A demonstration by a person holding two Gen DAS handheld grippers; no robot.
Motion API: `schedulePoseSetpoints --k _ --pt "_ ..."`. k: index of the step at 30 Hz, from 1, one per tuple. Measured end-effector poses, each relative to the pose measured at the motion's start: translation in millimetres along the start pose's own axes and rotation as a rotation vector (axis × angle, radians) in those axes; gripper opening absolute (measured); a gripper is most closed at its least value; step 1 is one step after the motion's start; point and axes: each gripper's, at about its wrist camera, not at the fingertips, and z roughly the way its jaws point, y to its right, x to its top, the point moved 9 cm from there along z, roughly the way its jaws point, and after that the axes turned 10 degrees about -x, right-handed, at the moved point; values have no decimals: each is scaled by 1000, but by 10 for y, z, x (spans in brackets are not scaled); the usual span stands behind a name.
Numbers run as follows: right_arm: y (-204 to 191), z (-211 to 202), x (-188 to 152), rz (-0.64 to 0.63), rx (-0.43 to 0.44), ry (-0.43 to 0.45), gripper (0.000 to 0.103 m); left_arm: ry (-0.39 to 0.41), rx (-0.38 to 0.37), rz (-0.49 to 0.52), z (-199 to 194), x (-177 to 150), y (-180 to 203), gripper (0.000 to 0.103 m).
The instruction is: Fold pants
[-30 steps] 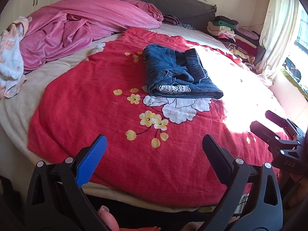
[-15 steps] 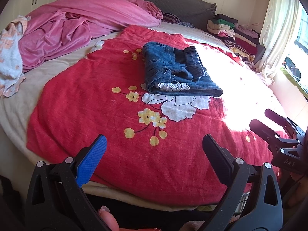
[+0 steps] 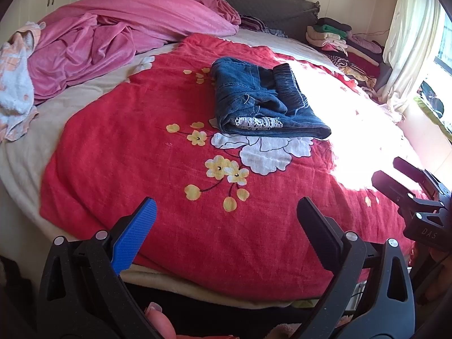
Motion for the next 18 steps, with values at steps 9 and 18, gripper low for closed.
schedulePoseSetpoints --k 9,18 --pt "131 65 -9 19 -21 -14 98 -39 -29 -10 78 -43 -11 93" --pt "1144 337 27 159 -149 -64 98 -17 55 -68 200 453 -641 93"
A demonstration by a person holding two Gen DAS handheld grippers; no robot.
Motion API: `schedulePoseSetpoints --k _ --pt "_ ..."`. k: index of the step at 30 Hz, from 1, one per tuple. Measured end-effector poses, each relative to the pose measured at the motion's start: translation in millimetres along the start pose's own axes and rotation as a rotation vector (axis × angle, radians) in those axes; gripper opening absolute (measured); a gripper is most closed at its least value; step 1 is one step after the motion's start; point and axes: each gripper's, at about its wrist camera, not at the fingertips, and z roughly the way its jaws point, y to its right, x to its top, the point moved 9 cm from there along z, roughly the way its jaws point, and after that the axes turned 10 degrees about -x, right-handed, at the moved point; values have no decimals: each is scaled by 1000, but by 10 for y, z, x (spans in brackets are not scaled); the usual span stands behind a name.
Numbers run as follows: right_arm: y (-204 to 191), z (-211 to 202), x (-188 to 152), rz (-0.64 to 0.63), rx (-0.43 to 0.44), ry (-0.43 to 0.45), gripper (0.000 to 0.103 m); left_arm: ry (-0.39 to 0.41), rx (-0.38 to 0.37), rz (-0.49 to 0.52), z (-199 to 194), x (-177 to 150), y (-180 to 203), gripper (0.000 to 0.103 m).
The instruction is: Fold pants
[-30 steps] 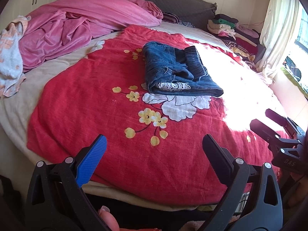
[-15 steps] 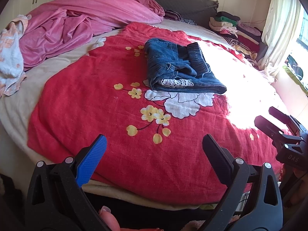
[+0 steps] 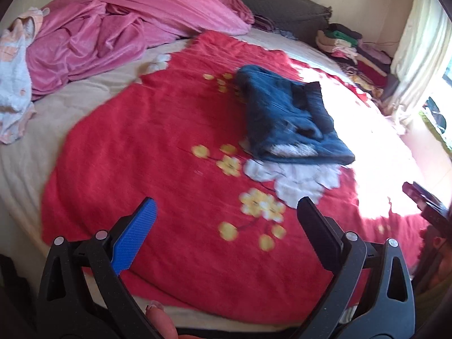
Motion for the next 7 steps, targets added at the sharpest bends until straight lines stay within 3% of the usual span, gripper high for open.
schedulePoseSetpoints --k 3,7 --pt "702 309 152 97 -89 -55 98 -14 178 -59 178 451 -692 93" --pt "1735 812 331 136 -275 -130 98 -37 301 -170 450 1028 -1534 93"
